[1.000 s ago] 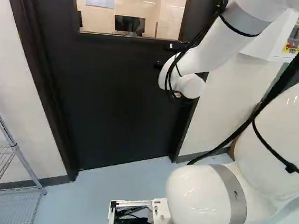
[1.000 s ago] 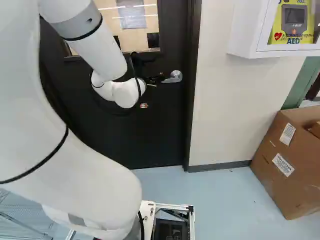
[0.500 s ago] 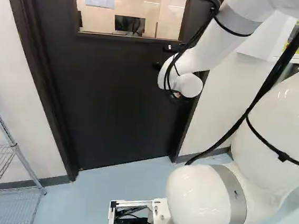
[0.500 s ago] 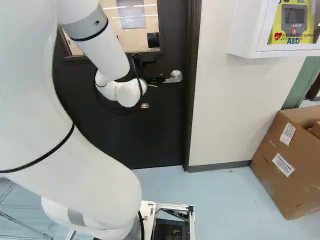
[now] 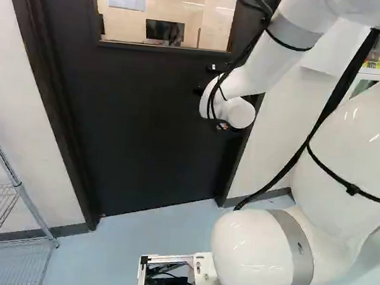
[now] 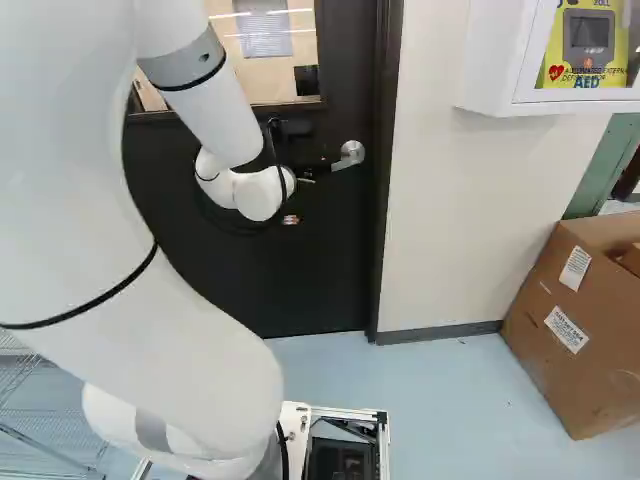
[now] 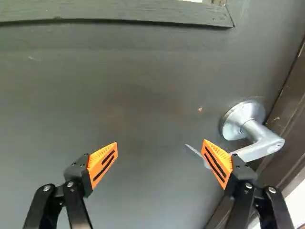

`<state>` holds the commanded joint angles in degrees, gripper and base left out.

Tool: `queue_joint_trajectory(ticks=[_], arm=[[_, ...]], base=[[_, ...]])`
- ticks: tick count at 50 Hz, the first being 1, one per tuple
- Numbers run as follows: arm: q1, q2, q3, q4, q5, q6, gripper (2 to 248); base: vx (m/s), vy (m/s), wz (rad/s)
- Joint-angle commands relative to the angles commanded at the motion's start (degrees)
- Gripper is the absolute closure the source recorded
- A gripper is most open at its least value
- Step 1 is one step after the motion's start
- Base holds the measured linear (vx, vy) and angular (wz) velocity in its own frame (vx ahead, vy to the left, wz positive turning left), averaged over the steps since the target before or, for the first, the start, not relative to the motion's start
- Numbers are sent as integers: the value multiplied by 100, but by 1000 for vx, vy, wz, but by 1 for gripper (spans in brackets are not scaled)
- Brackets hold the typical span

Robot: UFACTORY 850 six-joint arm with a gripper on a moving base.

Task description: Open the door and move inside

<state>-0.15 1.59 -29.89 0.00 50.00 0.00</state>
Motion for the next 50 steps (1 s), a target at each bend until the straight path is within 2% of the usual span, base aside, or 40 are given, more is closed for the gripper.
queue_joint_trajectory(ticks=[33,50], arm=[[0,-308,42,0,0,0,3],[-43,56,414,0,0,0,3]], base=[[0,0,0],[0,0,0]])
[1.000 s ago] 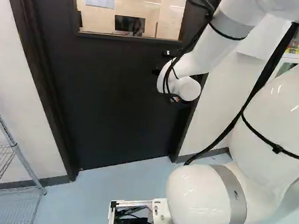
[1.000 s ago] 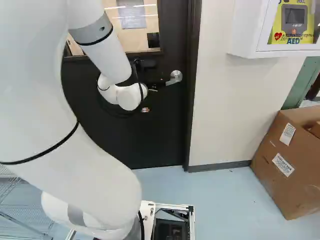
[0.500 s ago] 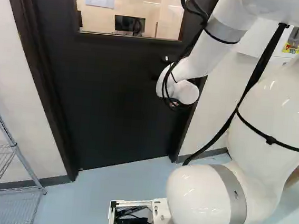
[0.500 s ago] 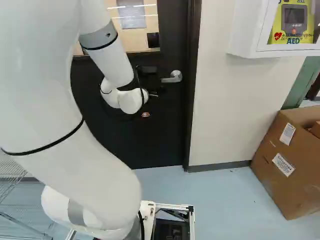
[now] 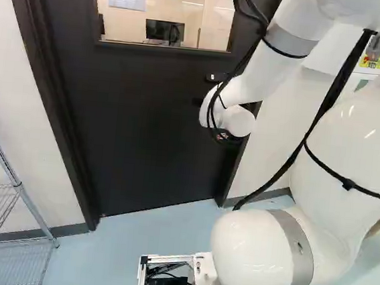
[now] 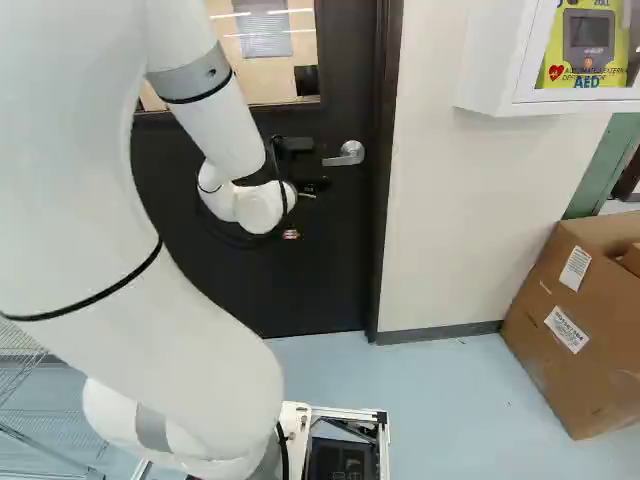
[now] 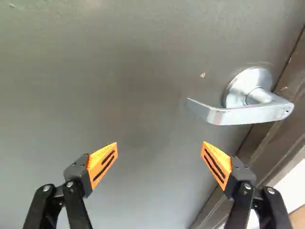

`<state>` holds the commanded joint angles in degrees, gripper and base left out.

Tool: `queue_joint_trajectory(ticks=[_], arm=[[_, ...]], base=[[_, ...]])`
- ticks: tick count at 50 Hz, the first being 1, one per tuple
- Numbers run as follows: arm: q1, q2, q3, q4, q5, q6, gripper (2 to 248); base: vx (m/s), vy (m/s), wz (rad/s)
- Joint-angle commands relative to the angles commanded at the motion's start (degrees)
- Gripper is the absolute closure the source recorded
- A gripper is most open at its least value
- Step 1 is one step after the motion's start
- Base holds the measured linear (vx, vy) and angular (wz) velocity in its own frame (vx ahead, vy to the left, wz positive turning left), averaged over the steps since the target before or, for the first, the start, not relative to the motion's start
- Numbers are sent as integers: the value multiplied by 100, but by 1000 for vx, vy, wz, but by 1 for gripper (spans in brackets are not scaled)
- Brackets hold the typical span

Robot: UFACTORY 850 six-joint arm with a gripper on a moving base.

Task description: Open the door and move inside

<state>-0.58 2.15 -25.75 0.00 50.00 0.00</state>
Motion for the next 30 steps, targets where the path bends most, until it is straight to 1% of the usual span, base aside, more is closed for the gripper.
queue_joint_trajectory(ticks=[15,30], arm=[[-127,448,433,0,0,0,3],[-295,767,652,0,0,0,3]], base=[[0,0,0],[0,0,0]])
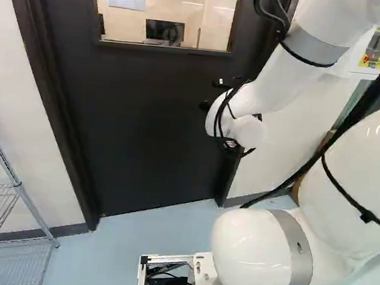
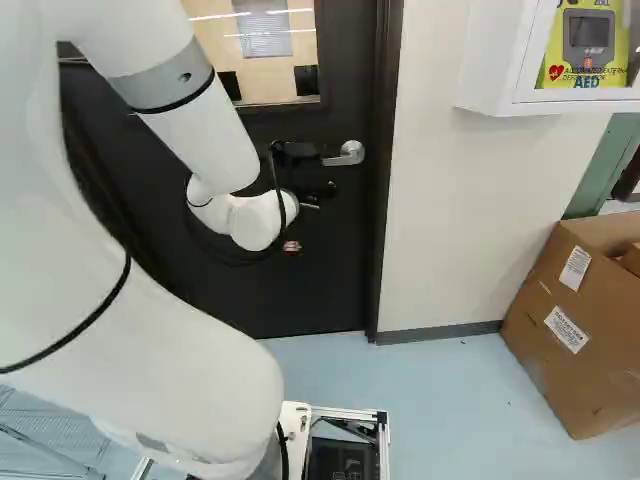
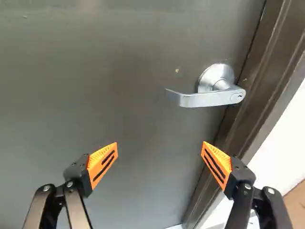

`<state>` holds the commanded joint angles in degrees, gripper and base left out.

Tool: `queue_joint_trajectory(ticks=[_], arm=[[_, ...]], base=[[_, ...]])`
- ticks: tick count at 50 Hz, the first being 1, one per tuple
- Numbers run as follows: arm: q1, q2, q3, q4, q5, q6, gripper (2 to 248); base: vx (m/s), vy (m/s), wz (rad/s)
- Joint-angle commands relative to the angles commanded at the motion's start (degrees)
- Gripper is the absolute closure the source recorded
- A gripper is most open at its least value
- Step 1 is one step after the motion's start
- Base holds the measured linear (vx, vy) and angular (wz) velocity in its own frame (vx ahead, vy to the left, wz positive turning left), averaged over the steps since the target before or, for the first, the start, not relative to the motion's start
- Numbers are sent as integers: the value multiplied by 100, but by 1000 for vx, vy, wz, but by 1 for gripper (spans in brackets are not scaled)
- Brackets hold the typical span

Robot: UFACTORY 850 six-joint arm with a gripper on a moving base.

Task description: Open the door and move inside

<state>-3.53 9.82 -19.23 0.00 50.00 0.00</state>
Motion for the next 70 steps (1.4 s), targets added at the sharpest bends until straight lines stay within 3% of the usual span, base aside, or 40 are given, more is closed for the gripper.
queue_joint_trajectory(ticks=[39,70], arm=[[-63,542,-40,0,0,0,3],[-48,395,-426,0,0,0,3]], base=[[0,0,0],[0,0,0]])
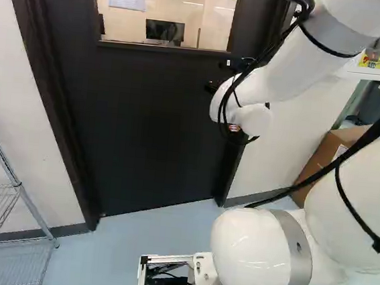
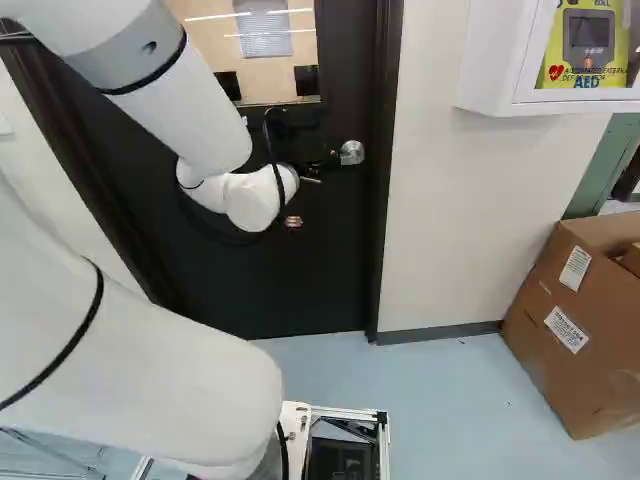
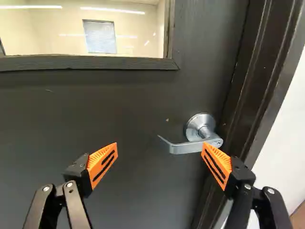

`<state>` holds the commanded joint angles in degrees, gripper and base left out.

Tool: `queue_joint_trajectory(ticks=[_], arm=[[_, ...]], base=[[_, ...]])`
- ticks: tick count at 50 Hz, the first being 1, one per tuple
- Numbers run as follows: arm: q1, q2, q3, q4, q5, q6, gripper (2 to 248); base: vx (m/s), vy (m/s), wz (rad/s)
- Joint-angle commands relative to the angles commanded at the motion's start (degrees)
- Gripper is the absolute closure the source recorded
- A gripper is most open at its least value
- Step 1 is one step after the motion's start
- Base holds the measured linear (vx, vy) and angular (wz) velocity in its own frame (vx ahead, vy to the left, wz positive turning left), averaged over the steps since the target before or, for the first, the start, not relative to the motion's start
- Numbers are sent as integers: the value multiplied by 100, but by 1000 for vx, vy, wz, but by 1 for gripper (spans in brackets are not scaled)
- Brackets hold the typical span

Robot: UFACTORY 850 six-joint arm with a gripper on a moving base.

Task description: Open the door and move inside

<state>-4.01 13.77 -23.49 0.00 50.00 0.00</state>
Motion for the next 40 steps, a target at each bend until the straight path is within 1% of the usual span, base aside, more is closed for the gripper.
queue_joint_trajectory(ticks=[40], arm=[[36,-911,-836,0,0,0,3]], base=[[0,0,0]])
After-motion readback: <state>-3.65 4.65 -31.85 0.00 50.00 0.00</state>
